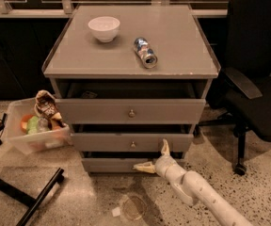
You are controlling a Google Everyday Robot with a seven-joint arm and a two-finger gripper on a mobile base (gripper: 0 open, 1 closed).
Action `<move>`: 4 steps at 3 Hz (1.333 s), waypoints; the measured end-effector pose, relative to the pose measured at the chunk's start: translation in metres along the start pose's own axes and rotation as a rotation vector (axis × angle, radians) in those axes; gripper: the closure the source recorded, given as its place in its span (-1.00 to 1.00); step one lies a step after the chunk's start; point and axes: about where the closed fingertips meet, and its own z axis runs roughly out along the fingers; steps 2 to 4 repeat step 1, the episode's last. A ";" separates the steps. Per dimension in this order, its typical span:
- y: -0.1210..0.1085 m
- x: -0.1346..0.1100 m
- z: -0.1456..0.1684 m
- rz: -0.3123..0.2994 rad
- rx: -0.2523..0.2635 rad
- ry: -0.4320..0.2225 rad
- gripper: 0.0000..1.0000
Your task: Close middle drawer
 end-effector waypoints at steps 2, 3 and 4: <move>0.003 0.000 -0.002 0.000 0.000 0.000 -1.00; 0.003 0.000 -0.002 0.000 0.000 0.000 -1.00; 0.003 0.000 -0.002 0.000 0.000 0.000 -1.00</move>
Offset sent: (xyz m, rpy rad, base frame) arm 0.0000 0.0000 0.0000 0.0000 0.0000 0.0000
